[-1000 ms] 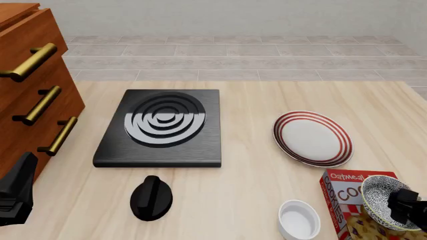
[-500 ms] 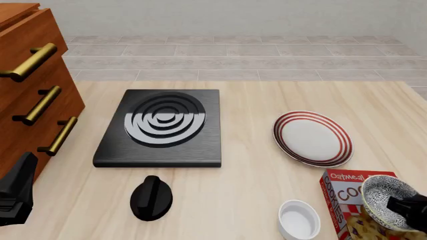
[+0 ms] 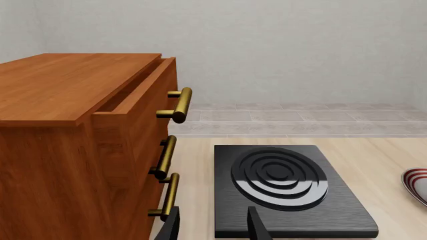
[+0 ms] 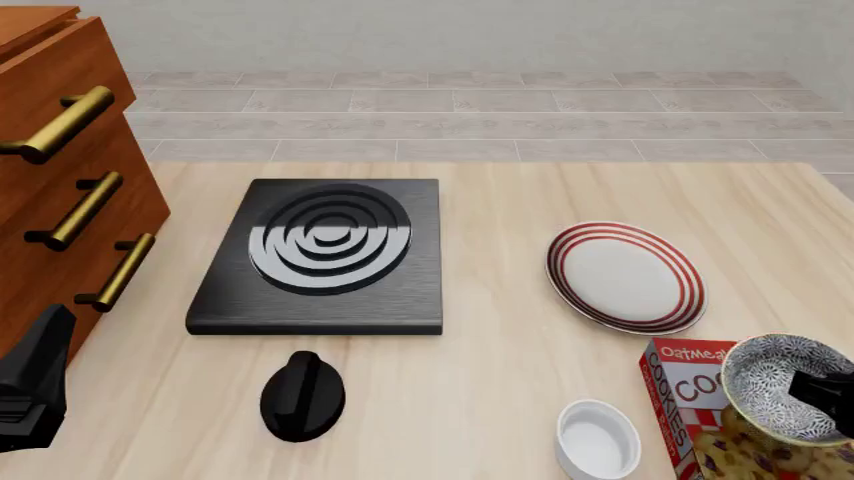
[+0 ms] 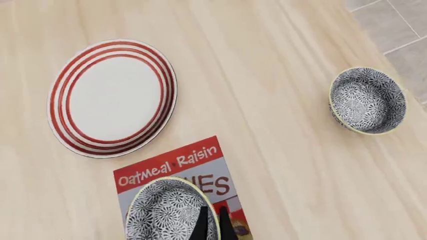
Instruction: Pick the akita bowl on the cookies box and place it on the plate.
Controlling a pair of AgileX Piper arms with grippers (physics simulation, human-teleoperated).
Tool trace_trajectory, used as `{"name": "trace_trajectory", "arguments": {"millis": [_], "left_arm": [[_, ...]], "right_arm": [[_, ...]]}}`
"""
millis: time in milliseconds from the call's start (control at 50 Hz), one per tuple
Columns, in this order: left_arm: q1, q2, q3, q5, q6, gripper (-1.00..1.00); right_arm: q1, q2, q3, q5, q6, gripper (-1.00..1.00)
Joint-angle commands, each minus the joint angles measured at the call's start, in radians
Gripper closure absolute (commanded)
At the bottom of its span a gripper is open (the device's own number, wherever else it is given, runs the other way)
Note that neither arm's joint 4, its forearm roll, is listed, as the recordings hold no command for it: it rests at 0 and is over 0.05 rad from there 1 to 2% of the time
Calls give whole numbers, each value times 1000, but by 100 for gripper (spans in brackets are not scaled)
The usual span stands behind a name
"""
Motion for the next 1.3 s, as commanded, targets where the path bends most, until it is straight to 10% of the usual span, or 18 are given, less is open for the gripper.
{"name": "trace_trajectory", "arguments": {"millis": [20, 300, 1300], "left_arm": [[0, 0, 0, 0, 0, -100], [0, 0, 0, 0, 0, -100], [0, 0, 0, 0, 0, -100]], "right_arm": [[92, -102, -87, 133, 92, 100], [224, -97, -188, 143, 180, 100], [426, 473, -372, -346, 298, 100]]}}
